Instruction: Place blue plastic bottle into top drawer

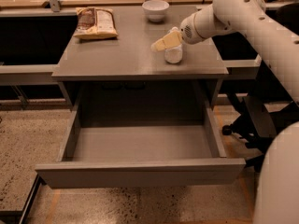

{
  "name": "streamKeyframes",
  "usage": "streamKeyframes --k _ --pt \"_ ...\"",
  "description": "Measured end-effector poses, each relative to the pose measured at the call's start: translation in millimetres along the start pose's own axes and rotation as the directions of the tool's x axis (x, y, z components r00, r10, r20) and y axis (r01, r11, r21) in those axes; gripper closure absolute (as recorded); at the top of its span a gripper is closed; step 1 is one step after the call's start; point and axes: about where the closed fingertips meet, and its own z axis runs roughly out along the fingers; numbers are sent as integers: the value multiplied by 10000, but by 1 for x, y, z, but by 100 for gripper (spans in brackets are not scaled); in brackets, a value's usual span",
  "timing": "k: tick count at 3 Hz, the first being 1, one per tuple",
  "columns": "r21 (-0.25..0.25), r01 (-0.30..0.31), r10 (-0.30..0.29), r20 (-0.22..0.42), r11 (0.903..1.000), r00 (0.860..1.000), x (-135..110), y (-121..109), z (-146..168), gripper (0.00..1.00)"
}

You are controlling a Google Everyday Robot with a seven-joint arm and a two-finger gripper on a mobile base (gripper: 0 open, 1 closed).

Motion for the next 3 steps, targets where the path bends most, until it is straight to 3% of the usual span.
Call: streamKeyframes --k 1,2,3 --pt "56 -574 575 -59 9983 9983 6 -17 30 0" --pt "59 -739 740 -330 9972 9967 16 -23 46 18" --pt "296 -327 344 -587 9990 9977 22 -20 39 49"
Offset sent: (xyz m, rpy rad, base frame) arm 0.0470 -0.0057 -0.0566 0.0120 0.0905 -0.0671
